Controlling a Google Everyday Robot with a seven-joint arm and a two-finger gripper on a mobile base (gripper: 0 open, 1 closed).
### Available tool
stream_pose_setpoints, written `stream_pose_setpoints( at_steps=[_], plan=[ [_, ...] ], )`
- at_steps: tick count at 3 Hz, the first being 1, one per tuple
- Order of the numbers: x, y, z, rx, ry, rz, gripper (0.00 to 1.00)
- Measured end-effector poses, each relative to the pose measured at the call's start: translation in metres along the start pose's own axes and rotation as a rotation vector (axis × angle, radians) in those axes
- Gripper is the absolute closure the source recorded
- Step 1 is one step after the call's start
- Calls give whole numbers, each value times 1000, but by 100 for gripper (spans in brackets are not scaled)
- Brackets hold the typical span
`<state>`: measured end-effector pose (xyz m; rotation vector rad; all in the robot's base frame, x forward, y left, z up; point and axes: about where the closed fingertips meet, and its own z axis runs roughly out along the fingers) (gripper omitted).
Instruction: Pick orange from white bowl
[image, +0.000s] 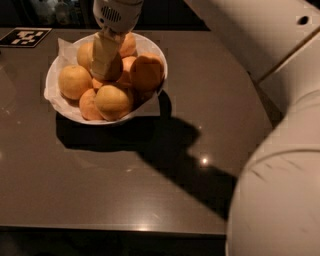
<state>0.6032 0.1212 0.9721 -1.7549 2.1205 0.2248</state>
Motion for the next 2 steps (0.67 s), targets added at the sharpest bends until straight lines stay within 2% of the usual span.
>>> stream_pose_setpoints(
  at_steps=[1, 2],
  plan=[
    [-1, 15, -29, 20, -55, -87, 100],
    [-3, 34, -52, 19, -79, -163, 100]
  ],
)
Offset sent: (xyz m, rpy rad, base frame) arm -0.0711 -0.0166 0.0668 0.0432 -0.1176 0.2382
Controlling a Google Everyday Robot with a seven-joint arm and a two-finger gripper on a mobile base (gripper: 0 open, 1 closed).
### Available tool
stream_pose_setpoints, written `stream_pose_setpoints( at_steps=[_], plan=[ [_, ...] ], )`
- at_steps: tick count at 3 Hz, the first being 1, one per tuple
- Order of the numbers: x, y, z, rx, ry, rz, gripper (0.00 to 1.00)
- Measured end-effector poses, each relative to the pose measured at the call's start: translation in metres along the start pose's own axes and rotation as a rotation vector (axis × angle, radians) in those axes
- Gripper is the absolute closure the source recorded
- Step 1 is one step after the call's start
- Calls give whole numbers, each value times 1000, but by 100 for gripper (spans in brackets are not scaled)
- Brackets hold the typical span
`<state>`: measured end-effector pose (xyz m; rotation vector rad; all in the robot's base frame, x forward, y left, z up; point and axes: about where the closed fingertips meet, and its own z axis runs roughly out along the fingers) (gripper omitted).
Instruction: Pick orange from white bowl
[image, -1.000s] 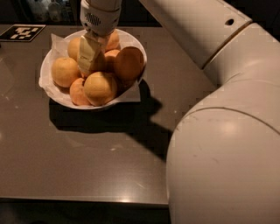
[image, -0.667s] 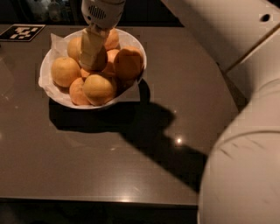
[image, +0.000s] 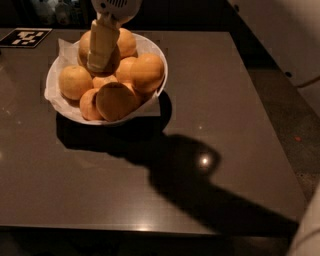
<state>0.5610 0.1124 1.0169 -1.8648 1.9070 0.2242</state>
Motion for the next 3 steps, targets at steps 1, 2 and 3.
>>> stream_pose_setpoints(
  at_steps=[1, 2, 3],
  plan=[
    [3, 24, -22, -8, -11, -48, 100],
    [29, 67, -55, -7, -40, -60, 100],
    [30, 68, -56, -6, -41, -57, 100]
  ],
)
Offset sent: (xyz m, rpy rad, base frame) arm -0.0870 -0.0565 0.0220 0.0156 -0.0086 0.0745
